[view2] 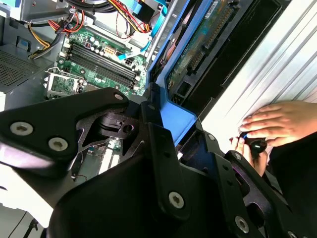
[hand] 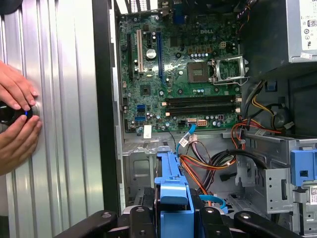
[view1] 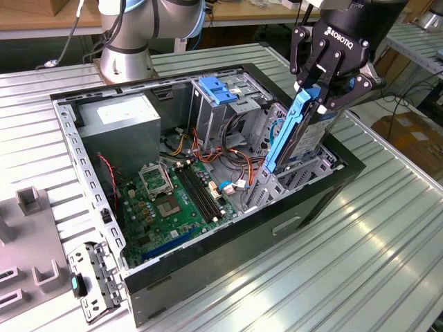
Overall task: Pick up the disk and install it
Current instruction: 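Insert the disk into the insertion slot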
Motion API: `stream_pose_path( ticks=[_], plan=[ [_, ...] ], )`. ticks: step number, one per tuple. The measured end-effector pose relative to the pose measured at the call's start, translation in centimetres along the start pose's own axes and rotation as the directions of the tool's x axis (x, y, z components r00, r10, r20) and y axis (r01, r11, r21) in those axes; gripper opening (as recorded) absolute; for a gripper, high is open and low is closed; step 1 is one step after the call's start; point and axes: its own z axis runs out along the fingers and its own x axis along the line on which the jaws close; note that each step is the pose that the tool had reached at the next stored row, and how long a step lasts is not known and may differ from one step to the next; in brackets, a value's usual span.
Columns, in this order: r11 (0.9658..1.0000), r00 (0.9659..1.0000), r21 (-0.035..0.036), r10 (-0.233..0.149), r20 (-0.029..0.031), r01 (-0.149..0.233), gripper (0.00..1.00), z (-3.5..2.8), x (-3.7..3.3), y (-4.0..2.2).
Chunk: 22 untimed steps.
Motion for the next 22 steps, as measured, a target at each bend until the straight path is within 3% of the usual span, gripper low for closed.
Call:
stream_pose_path(
  ticks=[22],
  plan=[
    [1.0000, 1.0000, 0.0017, -0.009, 0.0001, 0.009, 0.38, 0.10, -0.01, 0.00]
  ],
)
